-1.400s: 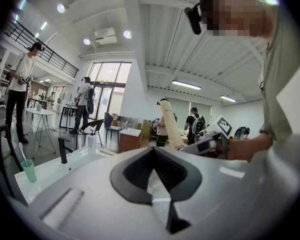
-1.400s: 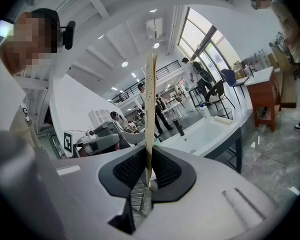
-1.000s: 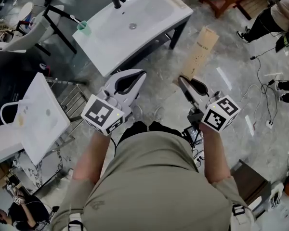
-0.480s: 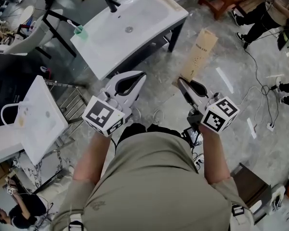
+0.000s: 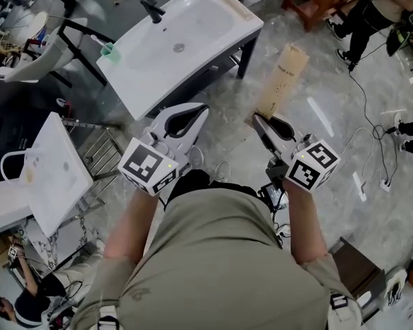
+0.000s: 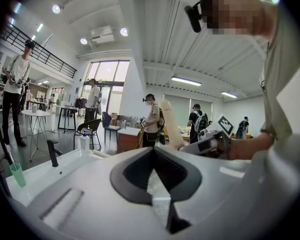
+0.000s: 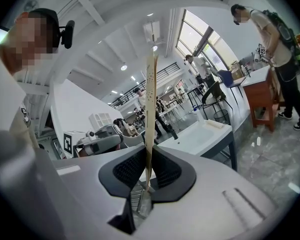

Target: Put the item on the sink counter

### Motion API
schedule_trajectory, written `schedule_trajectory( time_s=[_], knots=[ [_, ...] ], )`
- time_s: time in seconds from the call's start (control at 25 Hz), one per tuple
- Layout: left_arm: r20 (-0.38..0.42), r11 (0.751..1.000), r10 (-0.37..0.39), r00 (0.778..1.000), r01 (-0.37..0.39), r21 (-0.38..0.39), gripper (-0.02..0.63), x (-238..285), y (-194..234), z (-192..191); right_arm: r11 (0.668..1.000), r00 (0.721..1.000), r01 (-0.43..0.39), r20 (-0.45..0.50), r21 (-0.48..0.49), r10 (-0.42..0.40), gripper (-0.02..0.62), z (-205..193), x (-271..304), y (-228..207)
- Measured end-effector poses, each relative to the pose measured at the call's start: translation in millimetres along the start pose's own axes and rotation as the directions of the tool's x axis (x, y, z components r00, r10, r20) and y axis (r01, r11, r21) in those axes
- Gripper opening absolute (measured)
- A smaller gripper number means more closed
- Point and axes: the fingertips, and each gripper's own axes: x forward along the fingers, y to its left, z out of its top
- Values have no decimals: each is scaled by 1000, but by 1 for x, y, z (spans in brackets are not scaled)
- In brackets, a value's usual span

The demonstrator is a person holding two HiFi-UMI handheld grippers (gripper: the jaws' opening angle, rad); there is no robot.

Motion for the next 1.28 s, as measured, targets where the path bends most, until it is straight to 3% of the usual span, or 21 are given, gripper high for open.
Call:
schedule_trajectory(
  time_s=[0.56,1.28],
  knots=[
    [9,1000,2,1000,-2,-12,5,31,28,0,1000,1000,-4,-9,0,4,48,15,22,-31],
    [0,999,-17,1000,17,-46,5,62,110,-6,1000,999,24,-40,15,-23,48,31,96,-67]
  ],
)
